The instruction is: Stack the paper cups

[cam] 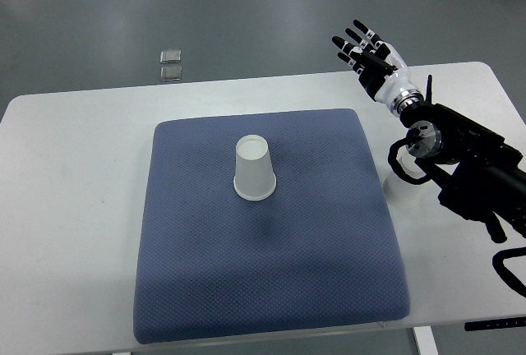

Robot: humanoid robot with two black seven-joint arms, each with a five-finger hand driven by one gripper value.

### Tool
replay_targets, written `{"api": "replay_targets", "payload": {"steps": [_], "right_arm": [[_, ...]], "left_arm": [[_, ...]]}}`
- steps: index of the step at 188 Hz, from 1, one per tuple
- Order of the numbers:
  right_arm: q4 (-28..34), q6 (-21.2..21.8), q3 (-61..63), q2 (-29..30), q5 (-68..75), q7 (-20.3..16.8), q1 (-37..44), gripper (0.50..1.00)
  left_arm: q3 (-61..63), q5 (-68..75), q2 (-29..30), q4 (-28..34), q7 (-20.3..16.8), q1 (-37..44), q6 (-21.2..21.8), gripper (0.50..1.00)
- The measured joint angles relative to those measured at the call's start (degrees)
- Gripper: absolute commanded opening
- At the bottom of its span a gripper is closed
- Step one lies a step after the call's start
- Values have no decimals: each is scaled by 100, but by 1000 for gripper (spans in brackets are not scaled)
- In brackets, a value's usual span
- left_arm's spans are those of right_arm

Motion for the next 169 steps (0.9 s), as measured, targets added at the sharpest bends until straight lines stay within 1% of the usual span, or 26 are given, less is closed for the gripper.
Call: {"api": "replay_targets", "payload": {"steps": [169], "right_arm": [[-9, -28, -4, 15, -3, 1, 20, 911]], "left_arm": [[-9, -12, 0, -7, 0, 28, 0, 1000]]}}
